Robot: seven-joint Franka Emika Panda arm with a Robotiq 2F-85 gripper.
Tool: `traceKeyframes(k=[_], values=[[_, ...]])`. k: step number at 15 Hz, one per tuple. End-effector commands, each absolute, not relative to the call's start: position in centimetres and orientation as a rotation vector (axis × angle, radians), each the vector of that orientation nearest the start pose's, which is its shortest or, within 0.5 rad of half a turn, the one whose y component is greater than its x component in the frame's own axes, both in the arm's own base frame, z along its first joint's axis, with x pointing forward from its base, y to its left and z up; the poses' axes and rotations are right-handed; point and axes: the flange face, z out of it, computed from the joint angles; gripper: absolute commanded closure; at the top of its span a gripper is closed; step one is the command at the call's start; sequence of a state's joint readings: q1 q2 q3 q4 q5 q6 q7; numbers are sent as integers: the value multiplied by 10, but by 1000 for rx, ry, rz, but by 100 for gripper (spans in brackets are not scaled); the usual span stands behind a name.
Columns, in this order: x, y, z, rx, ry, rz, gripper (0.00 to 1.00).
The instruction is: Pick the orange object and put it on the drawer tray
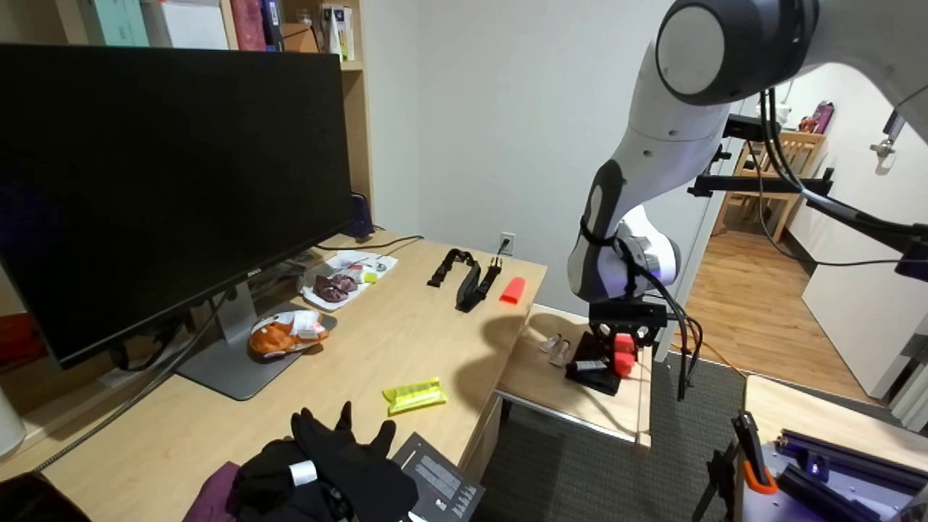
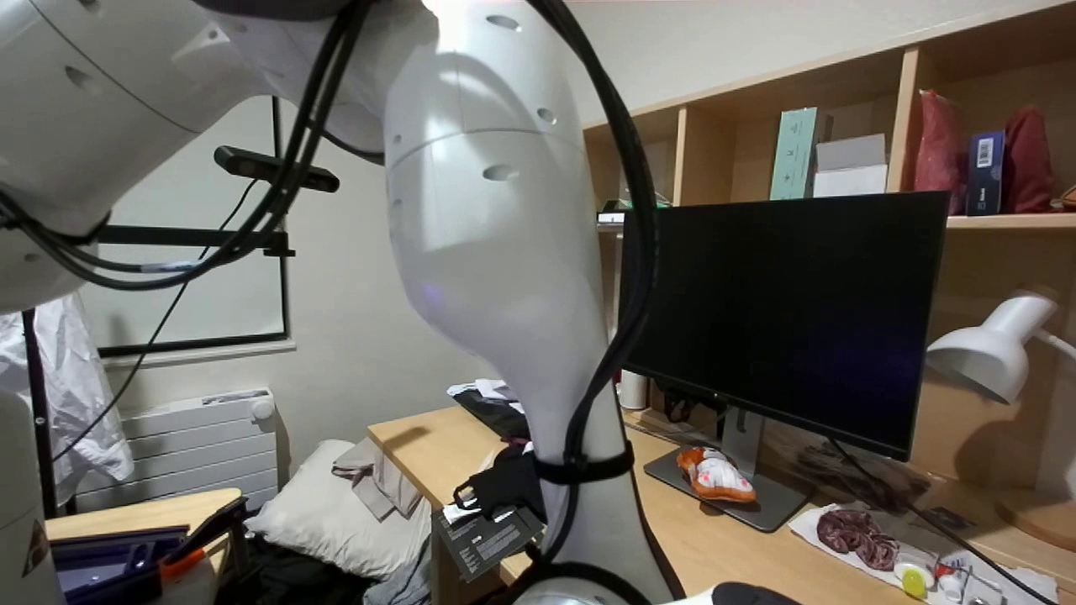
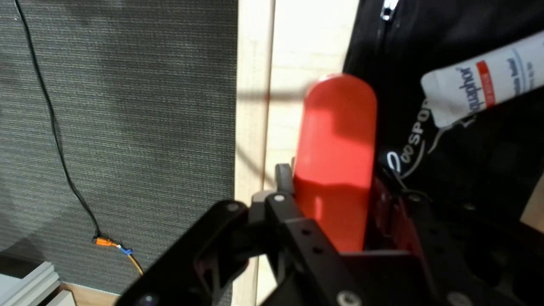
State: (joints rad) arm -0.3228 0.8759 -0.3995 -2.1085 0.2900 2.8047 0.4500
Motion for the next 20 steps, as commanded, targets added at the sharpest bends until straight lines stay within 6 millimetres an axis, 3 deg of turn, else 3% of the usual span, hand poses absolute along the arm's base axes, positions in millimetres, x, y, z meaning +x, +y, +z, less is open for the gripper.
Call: traceKeyframes(k=[1, 4, 5, 14, 16, 20], values=[[370, -382, 17, -2593, 2110, 197, 24], [373, -379, 20, -2577, 2100, 212, 4], [374, -378, 21, -2574, 2095, 215, 1], [399, -354, 41, -2533, 2028, 196, 0], [404, -343, 57, -2549, 1983, 163, 0], [414, -318, 108, -2553, 1893, 57, 0]])
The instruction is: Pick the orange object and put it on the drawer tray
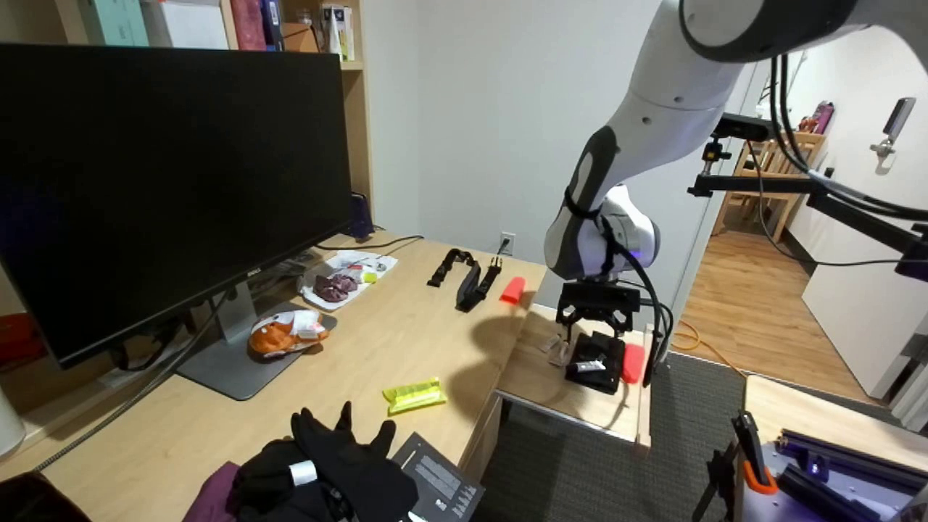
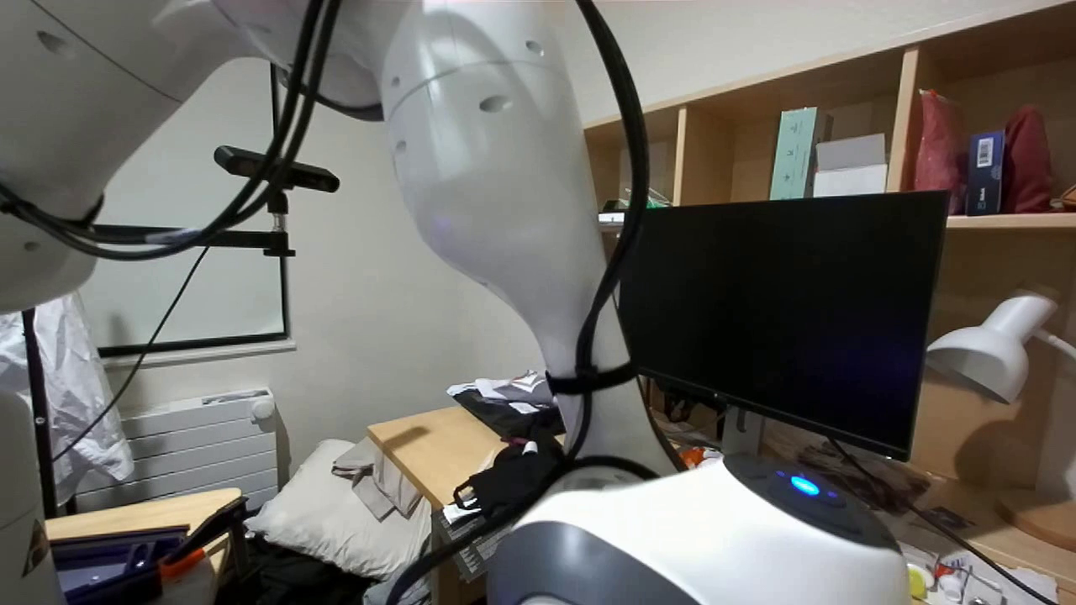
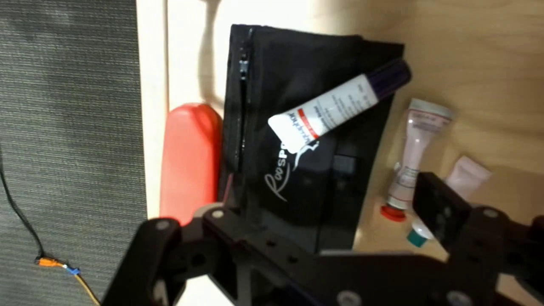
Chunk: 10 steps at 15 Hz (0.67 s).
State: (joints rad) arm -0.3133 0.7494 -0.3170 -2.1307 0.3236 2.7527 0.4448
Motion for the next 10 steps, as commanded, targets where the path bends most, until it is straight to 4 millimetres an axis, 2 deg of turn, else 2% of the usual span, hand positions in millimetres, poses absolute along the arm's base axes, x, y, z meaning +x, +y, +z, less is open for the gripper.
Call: traceKeyframes(k=[1, 5, 9, 10], values=[[414, -310, 123, -2572, 1864, 42, 0], [414, -274, 168, -2753, 1646, 59, 0], [413, -239, 198, -2911, 1405, 89, 0], [426, -253, 182, -2868, 1506, 68, 0]])
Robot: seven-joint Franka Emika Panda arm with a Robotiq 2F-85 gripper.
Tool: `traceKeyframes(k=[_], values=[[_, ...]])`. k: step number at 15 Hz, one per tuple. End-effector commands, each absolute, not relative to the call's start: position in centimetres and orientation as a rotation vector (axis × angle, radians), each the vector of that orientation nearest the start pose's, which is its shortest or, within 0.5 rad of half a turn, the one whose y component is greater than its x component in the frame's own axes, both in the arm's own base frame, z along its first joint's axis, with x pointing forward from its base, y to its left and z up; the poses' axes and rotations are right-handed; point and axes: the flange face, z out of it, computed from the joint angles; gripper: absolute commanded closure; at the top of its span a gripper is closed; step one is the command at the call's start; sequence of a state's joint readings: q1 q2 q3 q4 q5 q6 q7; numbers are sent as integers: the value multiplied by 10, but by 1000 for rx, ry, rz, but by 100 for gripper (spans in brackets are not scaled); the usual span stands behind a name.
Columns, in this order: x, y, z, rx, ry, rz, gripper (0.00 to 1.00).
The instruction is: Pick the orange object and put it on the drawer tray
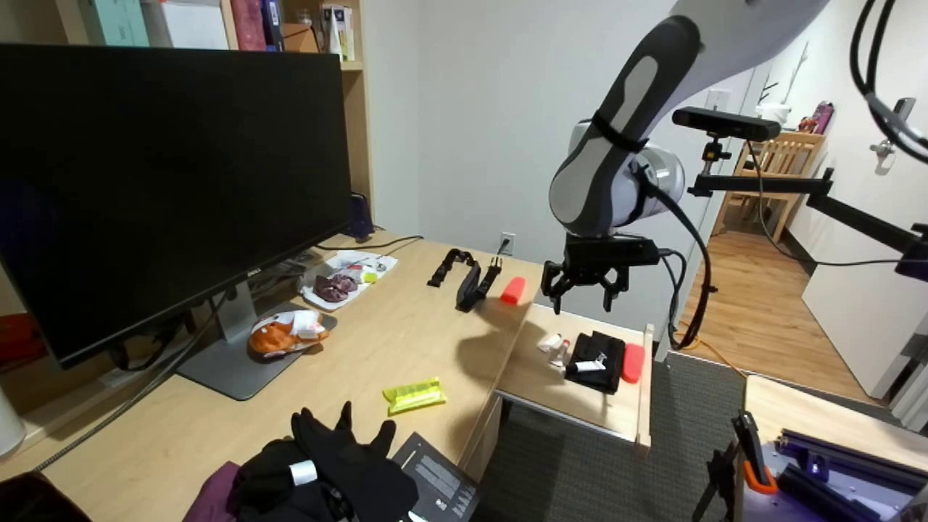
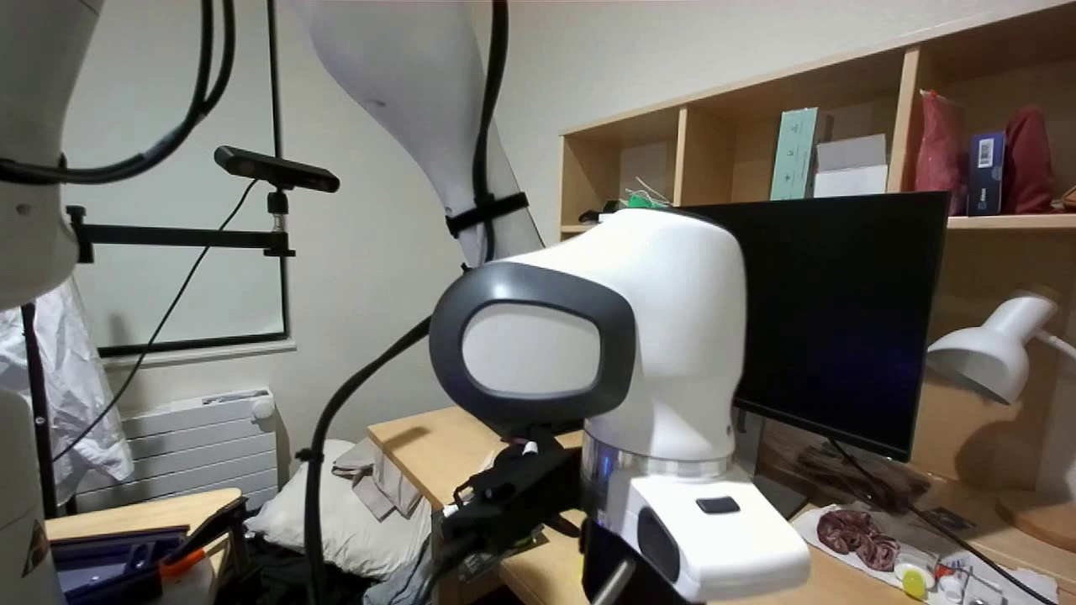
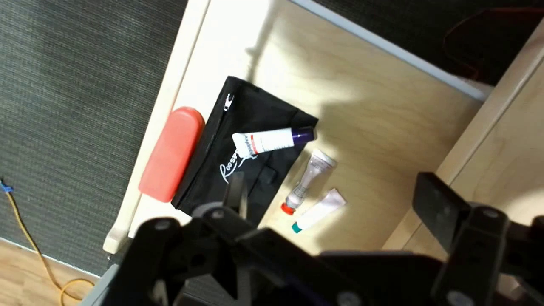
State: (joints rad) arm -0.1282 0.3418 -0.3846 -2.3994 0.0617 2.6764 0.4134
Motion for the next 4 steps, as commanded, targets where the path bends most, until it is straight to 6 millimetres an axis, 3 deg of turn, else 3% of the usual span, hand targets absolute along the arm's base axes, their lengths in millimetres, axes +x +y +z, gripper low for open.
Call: traceKeyframes(k=[1, 4], values=[[425, -246, 188, -2884, 1470, 73, 0], [421, -240, 195, -2890, 1446, 69, 0]])
